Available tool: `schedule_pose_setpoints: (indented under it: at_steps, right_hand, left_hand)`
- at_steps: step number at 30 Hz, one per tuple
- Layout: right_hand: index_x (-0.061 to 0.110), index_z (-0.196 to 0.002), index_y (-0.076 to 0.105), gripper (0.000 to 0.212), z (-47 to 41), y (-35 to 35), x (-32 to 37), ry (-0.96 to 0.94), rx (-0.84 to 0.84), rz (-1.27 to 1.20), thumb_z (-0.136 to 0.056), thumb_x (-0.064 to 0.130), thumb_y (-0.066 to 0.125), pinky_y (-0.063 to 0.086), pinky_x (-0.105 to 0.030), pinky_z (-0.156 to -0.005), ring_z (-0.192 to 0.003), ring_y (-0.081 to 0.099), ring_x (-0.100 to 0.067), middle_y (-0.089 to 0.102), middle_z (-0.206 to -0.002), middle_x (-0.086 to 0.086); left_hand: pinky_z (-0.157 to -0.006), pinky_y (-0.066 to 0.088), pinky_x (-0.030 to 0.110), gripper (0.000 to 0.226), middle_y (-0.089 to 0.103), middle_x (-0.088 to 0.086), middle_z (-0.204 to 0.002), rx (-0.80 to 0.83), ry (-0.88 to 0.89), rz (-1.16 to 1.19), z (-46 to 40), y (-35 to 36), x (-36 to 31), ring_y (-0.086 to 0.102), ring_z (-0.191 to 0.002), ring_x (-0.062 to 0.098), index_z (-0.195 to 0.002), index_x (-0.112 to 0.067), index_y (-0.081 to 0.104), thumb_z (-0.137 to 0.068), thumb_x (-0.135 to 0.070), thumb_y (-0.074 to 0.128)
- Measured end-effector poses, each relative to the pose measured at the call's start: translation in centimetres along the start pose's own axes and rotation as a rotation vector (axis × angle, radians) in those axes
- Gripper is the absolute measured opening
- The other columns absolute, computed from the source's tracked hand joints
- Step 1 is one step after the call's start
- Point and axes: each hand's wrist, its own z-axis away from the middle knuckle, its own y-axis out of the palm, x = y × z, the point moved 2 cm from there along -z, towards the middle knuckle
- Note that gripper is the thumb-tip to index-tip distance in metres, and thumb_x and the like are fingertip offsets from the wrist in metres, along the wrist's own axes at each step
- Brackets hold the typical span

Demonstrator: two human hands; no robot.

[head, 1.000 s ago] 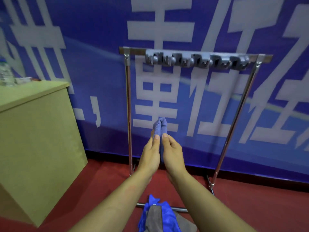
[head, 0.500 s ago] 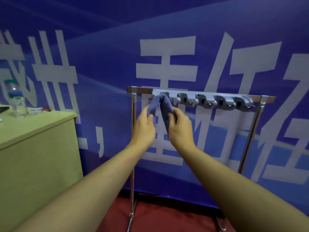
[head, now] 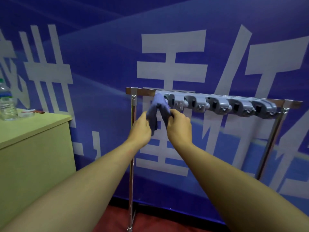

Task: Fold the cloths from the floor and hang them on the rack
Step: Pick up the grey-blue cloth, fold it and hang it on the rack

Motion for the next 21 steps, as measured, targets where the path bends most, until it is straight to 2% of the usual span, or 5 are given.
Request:
schedule_pose_setpoints:
  at_steps: [3, 8, 11, 16, 21]
  right_hand:
    - [0.015, -0.111, 0.065, 0.028, 0.7, 0.5, -0.5, -0.015, 0.04, -0.022, -0.105, 0.013, 0.038, 0.039, -0.028, -0.054, -0.073, 0.061, -0.025, 0.069, -0.089, -0.009]
    - [0.02, -0.105, 0.064, 0.022, 1.3, 1.2, -0.5, -0.005, 0.051, -0.106, -0.104, 0.02, 0.042, 0.045, -0.031, -0.053, -0.068, 0.062, -0.018, 0.069, -0.083, -0.003]
    - [0.023, -0.122, 0.062, 0.024, 2.0, 0.7, -0.5, -0.005, 0.059, -0.143, -0.104, 0.03, 0.049, 0.057, -0.035, -0.069, -0.083, 0.069, -0.015, 0.073, -0.102, 0.001]
    - [0.023, -0.146, 0.047, 0.046, 5.1, -0.9, -1.9, 0.081, 0.022, -0.152, -0.103, 0.039, 0.053, 0.054, -0.038, -0.091, -0.114, 0.063, -0.019, 0.063, -0.133, 0.001]
    - [0.022, -0.144, 0.049, 0.046, 12.8, 0.0, -7.2, 0.215, 0.08, -0.13, -0.102, 0.041, 0.052, 0.051, -0.043, -0.101, -0.122, 0.059, -0.016, 0.058, -0.141, 0.003]
  left_hand:
    - [-0.076, 0.054, 0.051, 0.03, 0.064, 0.013, -0.103, 0.015, -0.006, 0.01, 0.4, 0.8, 0.7, 0.064, -0.092, 0.033, -0.13, -0.022, 0.049, -0.106, -0.017, 0.032]
    - [-0.08, 0.056, 0.053, 0.021, 0.064, 0.007, -0.097, 0.012, -0.017, 0.037, 1.1, 1.0, 0.5, 0.064, -0.089, 0.029, -0.118, -0.024, 0.052, -0.106, -0.022, 0.035]
    - [-0.082, 0.055, 0.048, 0.02, 0.066, 0.006, -0.107, 0.009, -0.008, 0.077, 1.8, 0.7, 0.8, 0.064, -0.092, 0.024, -0.121, -0.025, 0.051, -0.106, -0.027, 0.039]
    - [-0.103, 0.041, 0.032, 0.048, 0.045, -0.001, -0.153, -0.029, -0.107, 0.169, 5.3, 0.7, 3.6, 0.046, -0.137, 0.02, -0.154, -0.029, 0.03, -0.107, -0.031, 0.04]
    - [-0.1, 0.044, 0.031, 0.036, 0.056, 0.002, -0.142, 0.017, -0.287, 0.28, 12.7, 3.8, 8.9, 0.056, -0.126, 0.02, -0.141, -0.021, 0.05, -0.106, -0.028, 0.044]
